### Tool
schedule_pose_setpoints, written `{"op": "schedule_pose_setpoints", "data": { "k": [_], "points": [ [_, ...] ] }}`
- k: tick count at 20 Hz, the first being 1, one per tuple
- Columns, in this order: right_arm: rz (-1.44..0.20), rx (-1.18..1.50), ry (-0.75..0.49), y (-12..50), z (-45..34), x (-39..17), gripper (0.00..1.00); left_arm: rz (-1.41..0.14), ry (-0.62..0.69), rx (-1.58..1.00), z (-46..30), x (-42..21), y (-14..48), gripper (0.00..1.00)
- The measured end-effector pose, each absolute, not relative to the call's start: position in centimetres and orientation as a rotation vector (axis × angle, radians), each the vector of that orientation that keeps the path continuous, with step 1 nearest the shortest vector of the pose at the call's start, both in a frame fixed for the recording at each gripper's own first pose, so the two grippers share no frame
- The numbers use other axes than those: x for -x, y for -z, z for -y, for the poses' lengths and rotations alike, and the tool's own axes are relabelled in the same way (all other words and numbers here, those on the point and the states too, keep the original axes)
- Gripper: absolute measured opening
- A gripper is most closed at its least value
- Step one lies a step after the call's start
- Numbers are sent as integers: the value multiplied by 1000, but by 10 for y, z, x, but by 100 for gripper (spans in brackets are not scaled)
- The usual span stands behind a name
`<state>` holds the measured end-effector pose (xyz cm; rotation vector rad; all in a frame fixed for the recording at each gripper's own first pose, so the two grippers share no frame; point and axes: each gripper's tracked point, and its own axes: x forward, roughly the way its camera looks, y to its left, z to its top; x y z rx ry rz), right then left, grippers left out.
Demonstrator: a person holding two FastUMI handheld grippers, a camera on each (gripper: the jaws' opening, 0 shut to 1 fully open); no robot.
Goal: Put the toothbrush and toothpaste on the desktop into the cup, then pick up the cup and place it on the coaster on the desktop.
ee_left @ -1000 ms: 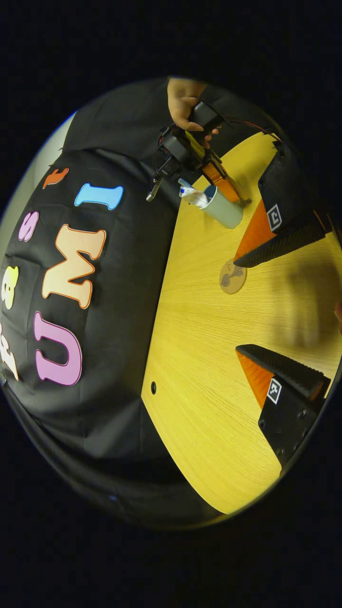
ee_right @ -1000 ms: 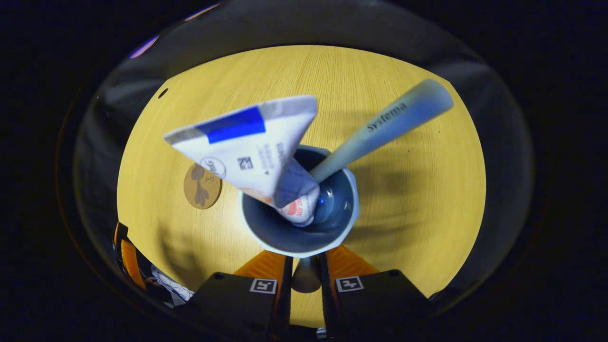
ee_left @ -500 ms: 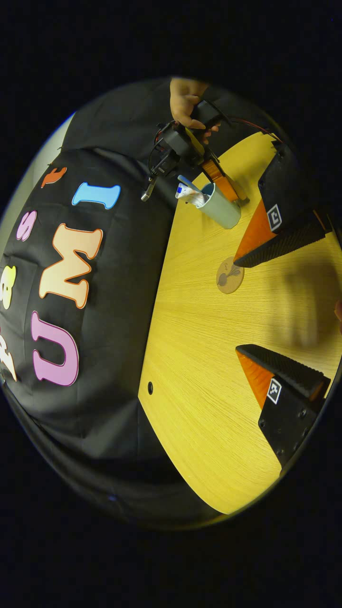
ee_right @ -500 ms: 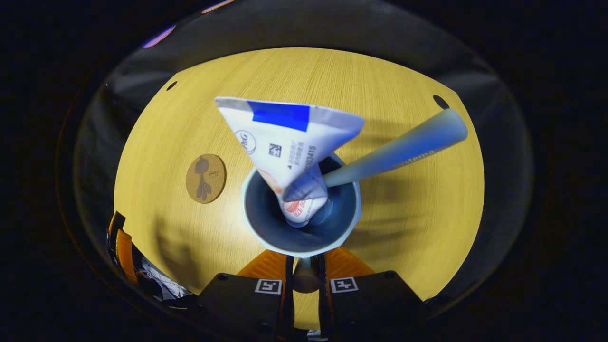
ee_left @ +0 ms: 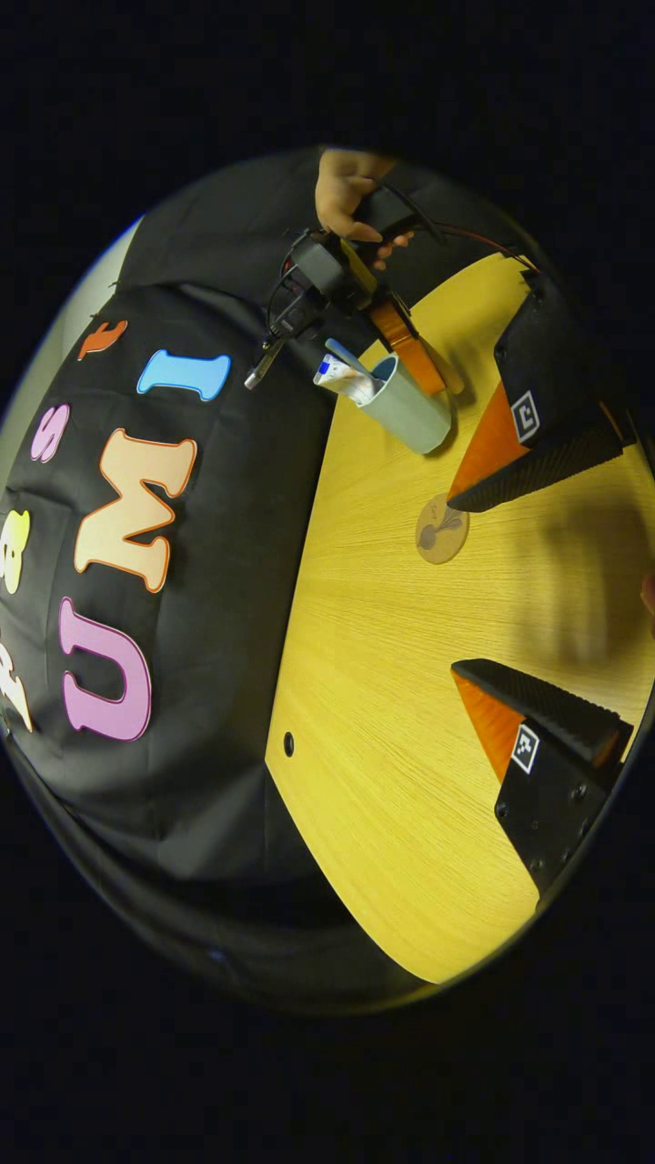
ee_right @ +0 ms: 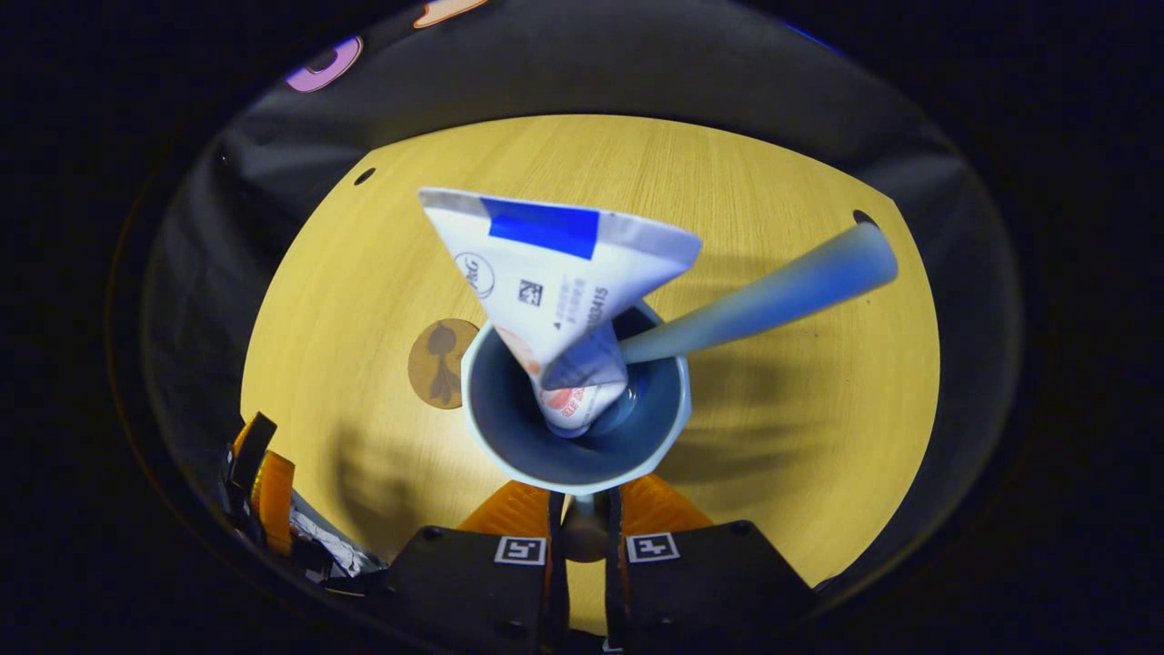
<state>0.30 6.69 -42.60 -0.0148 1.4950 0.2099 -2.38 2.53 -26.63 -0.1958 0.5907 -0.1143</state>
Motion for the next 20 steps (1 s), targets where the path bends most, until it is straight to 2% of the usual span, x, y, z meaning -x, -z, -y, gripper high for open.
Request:
{"op": "schedule_pose_setpoints", "data": {
  "k": [1,2,3,13,14,16,20],
  "points": [
    [-1490,23,-224,424,-73,-4,18,-591,114,195,-27,24,266,95],
    [-1488,31,-238,423,-78,-6,14,-592,112,194,-28,23,267,95],
    [-1483,36,-249,421,-85,-7,18,-591,109,194,-30,24,266,95],
    [-1490,84,-364,421,-144,-12,18,-591,40,207,-68,27,270,95],
    [-1495,90,-375,423,-151,-11,22,-591,34,208,-72,28,271,95],
    [-1503,104,-391,431,-162,-8,18,-594,22,209,-80,29,272,95],
    [-1524,143,-394,446,-177,0,18,-591,5,214,-92,29,275,95]
  ]
}}
